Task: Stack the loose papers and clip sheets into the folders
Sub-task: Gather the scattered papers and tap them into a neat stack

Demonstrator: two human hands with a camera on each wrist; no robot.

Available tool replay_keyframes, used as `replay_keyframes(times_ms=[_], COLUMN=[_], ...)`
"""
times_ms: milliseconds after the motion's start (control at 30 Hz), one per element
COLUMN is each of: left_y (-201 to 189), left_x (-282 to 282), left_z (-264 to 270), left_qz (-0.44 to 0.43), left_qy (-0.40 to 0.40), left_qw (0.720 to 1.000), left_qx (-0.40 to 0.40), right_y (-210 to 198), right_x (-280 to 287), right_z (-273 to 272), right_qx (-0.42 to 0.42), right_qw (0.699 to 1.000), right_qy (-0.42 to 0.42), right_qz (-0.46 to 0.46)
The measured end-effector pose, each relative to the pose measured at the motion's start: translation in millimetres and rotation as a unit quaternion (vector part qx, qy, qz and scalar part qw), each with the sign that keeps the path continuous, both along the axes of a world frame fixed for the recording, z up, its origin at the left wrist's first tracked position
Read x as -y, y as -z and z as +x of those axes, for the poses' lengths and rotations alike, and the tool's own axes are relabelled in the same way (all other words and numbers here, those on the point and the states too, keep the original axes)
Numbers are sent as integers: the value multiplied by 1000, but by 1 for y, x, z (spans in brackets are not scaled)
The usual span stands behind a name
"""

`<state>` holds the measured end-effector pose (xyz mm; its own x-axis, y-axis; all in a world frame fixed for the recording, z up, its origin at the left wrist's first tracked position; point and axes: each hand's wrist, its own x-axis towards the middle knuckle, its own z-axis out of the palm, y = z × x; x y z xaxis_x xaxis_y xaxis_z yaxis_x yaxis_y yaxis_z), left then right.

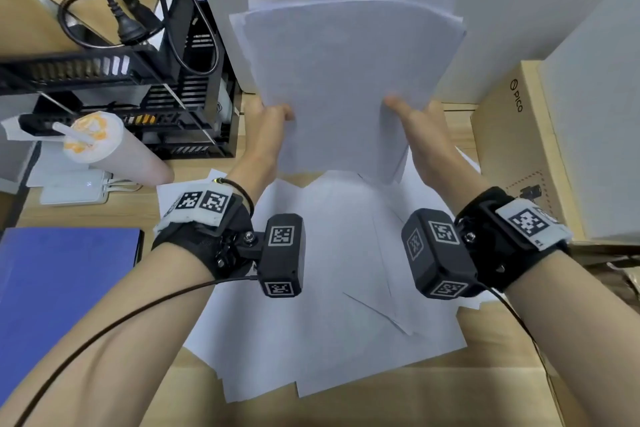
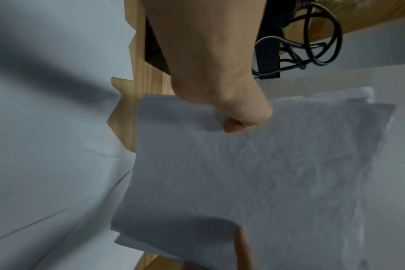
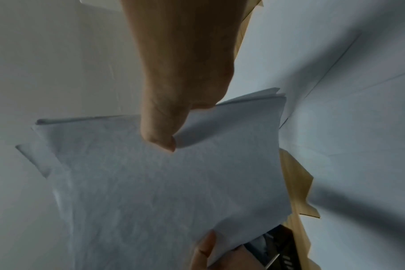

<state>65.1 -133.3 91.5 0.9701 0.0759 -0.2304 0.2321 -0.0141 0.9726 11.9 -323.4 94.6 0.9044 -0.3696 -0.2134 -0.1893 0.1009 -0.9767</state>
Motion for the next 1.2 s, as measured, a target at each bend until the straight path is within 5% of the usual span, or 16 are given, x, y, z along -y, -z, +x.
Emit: replay_keyframes(times_ms=[300,467,633,867,1200], left_y=[34,22,6,28,15], left_x=[-21,-14,-10,-20,-6], left_z=[-26,-18,-7,-33,-11], left_qz=[24,30,3,45,45], left_qy=[36,55,6,47,89], left_qw=[996,996,1000,994,991], left_qx=[-79,-66,-13,-89,-93], right_y=[54,29,6,55,40], right_x=[2,-7,-6,-6,4], right_z=[-29,-16,-3,-34,-15], right_qx=[-178,-135,-57,-200,-120], right_qw=[984,990,998,976,989], right_qy=[-20,-44,37,-74,-54], right_qz=[-16,-9,13,-42,-60])
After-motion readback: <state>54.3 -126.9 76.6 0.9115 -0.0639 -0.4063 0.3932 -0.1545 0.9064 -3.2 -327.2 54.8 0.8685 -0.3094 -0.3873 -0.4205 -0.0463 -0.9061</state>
